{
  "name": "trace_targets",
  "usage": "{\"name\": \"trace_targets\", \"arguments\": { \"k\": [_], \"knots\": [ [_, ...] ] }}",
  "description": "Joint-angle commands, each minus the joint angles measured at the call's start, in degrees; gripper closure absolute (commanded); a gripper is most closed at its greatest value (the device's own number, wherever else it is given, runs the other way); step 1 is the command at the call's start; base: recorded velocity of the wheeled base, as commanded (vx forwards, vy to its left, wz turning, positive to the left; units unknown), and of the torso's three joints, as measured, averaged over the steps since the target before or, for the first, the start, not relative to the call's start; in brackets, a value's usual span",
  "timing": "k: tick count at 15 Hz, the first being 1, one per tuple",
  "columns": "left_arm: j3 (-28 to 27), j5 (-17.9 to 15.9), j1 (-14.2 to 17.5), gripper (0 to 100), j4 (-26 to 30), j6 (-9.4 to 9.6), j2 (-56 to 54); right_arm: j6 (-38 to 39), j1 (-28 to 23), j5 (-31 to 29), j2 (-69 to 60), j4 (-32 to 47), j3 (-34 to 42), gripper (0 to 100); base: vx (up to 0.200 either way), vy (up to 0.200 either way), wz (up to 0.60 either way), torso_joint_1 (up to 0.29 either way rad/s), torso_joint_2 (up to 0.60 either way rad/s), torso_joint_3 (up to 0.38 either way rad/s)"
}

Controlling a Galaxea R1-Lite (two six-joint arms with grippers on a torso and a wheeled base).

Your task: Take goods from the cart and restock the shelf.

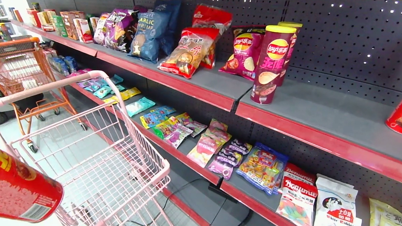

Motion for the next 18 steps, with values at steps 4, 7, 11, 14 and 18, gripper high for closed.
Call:
{"name": "trace_targets", "arguments": {
  "k": [4,7,11,14,18],
  "knots": [
    [0.8,1.1,0.0,100,5.1,-0.01,-6.7,0.0,0.0,0.0,0.1,0.0,0.0,0,0.000,0.000,0.00,0.221,-0.56,-0.353],
    [0.8,2.4,0.0,100,6.2,0.08,-7.2,0.0,0.0,0.0,0.1,0.0,0.0,0,0.000,0.000,0.00,0.248,-0.61,-0.367],
    [0.7,3.6,0.0,100,6.7,0.26,-7.1,0.1,0.0,0.0,0.1,0.0,0.0,0,0.000,0.000,0.00,0.186,-0.45,-0.261],
    [0.8,3.5,0.0,100,8.4,0.35,-7.7,0.1,0.0,0.0,0.1,0.0,0.0,0,0.000,0.000,0.00,0.162,-0.37,-0.204],
    [0.9,2.5,-0.3,100,10.9,2.37,-9.5,0.2,0.0,0.0,0.1,0.0,0.0,0,0.000,0.000,-0.45,0.019,-0.04,-0.022]
  ]
}}
